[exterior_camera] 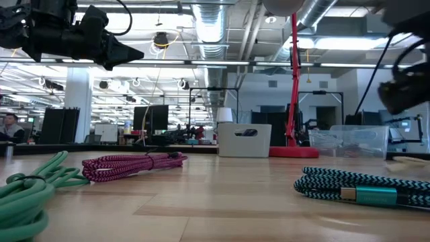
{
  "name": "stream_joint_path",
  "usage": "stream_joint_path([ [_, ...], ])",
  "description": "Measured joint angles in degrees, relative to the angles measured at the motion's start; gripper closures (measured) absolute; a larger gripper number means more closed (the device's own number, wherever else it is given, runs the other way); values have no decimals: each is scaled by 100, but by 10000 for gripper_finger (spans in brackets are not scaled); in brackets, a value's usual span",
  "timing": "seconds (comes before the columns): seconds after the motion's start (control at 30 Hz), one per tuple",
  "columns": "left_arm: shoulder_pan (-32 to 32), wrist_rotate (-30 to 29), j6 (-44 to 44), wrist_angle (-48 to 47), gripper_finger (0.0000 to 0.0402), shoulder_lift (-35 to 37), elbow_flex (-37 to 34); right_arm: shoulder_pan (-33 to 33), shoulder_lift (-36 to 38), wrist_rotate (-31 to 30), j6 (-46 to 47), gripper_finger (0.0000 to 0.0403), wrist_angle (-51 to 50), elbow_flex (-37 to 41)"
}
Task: Pick & Place USB Port
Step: Put the white charger cable into the transparent bin
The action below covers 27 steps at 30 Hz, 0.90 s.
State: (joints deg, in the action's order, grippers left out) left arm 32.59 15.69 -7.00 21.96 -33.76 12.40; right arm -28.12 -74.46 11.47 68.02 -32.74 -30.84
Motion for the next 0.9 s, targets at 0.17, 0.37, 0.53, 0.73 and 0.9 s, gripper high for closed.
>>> stream_joint_path([
  [0.17, -1, 0, 0, 0, 394, 0, 0, 613, 0, -105, -921, 402, -872, -380],
  [0.37, -2, -1, -1, 0, 392, 0, 0, 1195, 21, -784, -1879, 403, -2320, -1152],
  [0.53, 1, -1, -1, 2, 393, 0, 0, 1657, 33, -1554, -2603, 403, -2600, -1645],
  [0.73, -2, -1, -1, 1, 391, 0, 0, 2204, 33, -2150, -3394, 403, -2595, -1950],
  [0.9, 1, -1, 0, 0, 393, 0, 0, 2615, 33, -2393, -3889, 403, -2597, -2010],
])
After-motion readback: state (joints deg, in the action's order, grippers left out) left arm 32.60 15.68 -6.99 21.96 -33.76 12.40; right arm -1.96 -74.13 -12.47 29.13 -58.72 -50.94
